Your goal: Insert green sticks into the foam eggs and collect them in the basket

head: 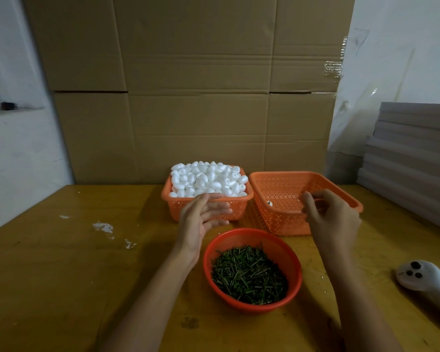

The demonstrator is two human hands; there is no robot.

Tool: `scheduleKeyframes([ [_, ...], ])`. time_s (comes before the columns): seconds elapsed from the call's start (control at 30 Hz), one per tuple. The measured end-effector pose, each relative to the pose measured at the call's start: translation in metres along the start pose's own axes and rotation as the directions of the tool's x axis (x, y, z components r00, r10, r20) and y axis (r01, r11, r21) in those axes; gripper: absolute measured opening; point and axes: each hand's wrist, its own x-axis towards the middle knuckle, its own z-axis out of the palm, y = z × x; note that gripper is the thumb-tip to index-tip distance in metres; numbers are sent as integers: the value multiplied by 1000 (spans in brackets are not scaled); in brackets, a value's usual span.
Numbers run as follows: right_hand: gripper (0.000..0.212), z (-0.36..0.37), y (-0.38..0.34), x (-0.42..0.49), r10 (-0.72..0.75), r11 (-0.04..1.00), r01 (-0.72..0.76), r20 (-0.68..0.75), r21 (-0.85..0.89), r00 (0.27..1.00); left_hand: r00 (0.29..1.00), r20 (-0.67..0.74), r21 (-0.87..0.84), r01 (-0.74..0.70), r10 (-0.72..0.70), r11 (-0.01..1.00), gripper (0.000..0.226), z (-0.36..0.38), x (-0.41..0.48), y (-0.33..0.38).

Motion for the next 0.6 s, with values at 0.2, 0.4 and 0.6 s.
scheduleKeyframes([
  [0.2,20,6,-15,-10,-194,978,173,199,120,961,997,-20,96,-73,76,993,29,-4,4,-2],
  [0.4,19,11,-18,-13,-245,968,217,282,126,928,907,65,698,-339,416,630,18,-19,10,-3],
  [0.6,17,10,-18,-13,-256,964,225,270,139,928,760,248,949,-314,600,6,36,-27,12,-9],
])
